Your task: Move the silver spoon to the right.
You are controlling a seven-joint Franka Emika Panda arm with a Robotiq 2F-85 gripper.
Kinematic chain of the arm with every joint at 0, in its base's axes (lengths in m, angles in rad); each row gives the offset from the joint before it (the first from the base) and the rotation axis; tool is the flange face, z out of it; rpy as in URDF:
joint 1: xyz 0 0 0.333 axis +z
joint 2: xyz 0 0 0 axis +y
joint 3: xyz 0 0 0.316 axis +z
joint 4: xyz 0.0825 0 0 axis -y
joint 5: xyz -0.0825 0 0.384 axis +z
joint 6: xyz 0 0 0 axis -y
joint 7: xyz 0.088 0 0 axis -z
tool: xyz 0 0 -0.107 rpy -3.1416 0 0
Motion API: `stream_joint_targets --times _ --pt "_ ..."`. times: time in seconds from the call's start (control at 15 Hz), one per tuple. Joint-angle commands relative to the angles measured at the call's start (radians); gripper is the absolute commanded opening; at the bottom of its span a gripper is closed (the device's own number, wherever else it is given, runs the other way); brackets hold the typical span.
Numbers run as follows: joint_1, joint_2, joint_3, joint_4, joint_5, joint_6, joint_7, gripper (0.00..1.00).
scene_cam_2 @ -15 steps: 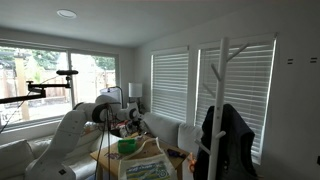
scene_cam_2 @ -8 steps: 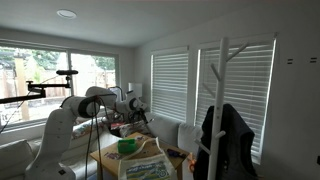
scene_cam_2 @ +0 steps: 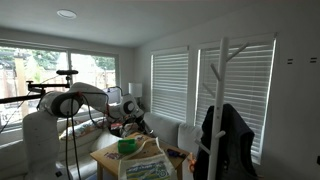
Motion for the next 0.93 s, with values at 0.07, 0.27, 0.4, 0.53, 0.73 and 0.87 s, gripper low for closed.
stream_joint_targets --times 0.07,0.27,0.4,0.53,0.73,0.87 --pt "-0.068 -0.028 0.069 -0.030 0.011 0.001 0.006 0.02" --pt "-0.159 0.027 0.042 0.008 -0.019 -0.057 0.083 0.02" --pt "-0.219 0.068 0.012 0.029 -0.014 -0.065 0.095 0.02" --pt "-0.268 0.134 -0.019 0.079 0.000 -0.073 0.115 0.02" --pt "-0.282 0.228 -0.044 0.168 0.016 -0.112 0.162 0.02" --pt "-0.253 0.267 -0.044 0.203 0.009 -0.135 0.240 0.02"
